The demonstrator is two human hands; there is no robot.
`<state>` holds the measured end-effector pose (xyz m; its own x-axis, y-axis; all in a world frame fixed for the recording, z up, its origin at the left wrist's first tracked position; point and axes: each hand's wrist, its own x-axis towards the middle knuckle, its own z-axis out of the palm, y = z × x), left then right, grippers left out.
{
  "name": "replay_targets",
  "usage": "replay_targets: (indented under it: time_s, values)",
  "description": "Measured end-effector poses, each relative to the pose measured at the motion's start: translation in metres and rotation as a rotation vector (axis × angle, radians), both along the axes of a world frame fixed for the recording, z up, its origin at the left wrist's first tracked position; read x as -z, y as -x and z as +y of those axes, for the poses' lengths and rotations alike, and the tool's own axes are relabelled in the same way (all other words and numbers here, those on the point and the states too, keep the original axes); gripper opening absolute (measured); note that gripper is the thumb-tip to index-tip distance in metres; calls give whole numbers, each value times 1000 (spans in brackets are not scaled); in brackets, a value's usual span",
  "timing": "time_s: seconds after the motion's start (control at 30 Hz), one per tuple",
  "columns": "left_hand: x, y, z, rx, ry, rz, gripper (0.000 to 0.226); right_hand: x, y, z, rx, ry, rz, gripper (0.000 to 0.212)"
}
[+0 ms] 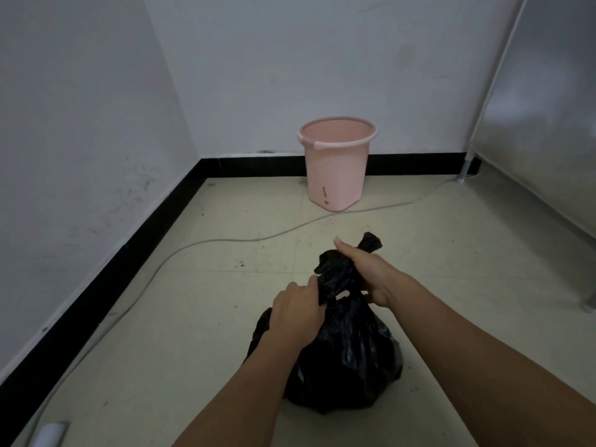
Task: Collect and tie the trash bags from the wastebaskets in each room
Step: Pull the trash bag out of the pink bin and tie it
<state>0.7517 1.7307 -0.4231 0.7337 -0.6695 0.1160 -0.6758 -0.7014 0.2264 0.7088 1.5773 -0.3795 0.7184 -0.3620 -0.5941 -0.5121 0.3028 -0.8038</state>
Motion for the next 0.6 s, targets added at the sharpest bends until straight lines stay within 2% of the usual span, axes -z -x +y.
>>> replay_targets:
  time_s: [0.07,0.1,0.2,0.23,0.27,0.33,0.43,0.5,0.6]
  values:
    - [4,0,1,36,28,108,35,6,-5,0,189,-139,-67,42]
    - [5,-1,2,19,105,241,33,6,-6,-1,225,-240,-104,34]
    - [1,-9,3,-153,399,830,11,3,-2,-9,122,-399,-214,29]
    - [-2,-12,6,-208,449,961,4,2,0,-12,53,-398,-241,27]
    - [-5,-16,9,-260,489,1047,10,0,2,-13,-26,-371,-263,25]
    - [-10,-23,16,-347,581,1189,13,-1,5,-12,-196,-262,-267,27]
    - [-16,-32,23,-469,686,1377,7,-3,6,-5,-469,-8,-128,46]
    - [-20,-36,25,-515,651,1413,12,-5,5,0,-624,208,-33,40]
    - [-21,-39,25,-460,692,1429,22,-1,1,8,-557,542,44,41]
